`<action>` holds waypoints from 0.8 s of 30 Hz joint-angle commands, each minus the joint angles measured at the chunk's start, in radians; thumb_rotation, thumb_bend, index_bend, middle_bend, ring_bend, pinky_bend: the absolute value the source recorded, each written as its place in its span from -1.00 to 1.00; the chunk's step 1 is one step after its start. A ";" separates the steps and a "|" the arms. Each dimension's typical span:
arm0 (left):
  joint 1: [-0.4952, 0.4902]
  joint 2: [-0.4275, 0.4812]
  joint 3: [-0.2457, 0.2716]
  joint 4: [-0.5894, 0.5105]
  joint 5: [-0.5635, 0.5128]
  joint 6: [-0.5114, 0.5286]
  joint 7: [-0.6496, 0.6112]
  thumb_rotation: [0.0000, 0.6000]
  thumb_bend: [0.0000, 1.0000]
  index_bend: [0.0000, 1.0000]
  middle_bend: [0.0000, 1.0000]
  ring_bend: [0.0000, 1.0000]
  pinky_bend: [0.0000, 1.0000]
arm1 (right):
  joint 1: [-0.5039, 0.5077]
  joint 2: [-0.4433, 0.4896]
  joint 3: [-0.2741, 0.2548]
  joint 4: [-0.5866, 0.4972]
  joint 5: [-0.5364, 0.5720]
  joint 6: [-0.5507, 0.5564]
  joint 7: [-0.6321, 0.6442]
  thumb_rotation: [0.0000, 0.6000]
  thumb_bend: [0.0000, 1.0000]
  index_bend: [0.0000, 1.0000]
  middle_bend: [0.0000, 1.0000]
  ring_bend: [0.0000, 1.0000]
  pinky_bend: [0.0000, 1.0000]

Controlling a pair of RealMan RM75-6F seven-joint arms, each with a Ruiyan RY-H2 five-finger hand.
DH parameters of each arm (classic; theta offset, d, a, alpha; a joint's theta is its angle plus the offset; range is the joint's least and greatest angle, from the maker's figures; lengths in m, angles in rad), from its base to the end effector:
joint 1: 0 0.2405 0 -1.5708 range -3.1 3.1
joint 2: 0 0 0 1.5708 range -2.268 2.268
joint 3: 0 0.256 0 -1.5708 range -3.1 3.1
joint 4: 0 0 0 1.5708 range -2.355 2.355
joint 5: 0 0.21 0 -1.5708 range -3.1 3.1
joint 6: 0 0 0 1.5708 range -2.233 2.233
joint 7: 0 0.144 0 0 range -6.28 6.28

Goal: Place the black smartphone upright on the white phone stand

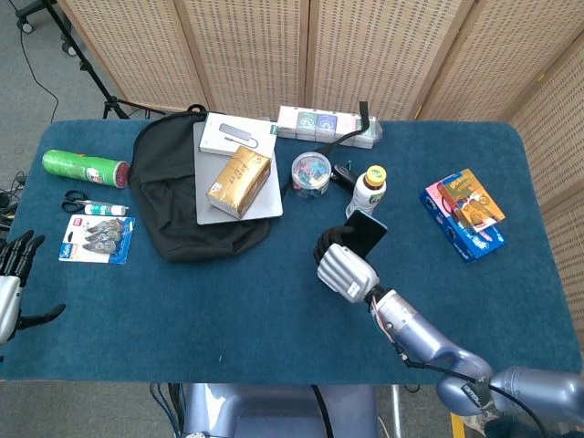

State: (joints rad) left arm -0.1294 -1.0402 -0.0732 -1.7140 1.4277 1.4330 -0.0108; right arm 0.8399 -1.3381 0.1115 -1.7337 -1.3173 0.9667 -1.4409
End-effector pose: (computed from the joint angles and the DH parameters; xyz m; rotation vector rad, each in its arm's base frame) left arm -0.2979 0.1977 0.1744 -1.3590 -0.9549 -0.9205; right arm -0.0883 -0.3181 0.0247 2.0123 0.5149 0.4126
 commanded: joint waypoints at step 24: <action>-0.008 0.014 0.005 -0.007 -0.008 -0.028 -0.012 1.00 -1.00 -0.96 -1.00 -1.00 -1.00 | 0.067 -0.160 -0.081 -0.053 0.323 0.215 -0.496 1.00 0.22 0.13 -0.02 -0.11 -0.07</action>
State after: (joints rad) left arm -0.1371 -1.0268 -0.0690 -1.7200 1.4194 1.4065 -0.0219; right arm 0.9033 -1.4923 0.0353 -1.7869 -0.9976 1.1776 -1.9339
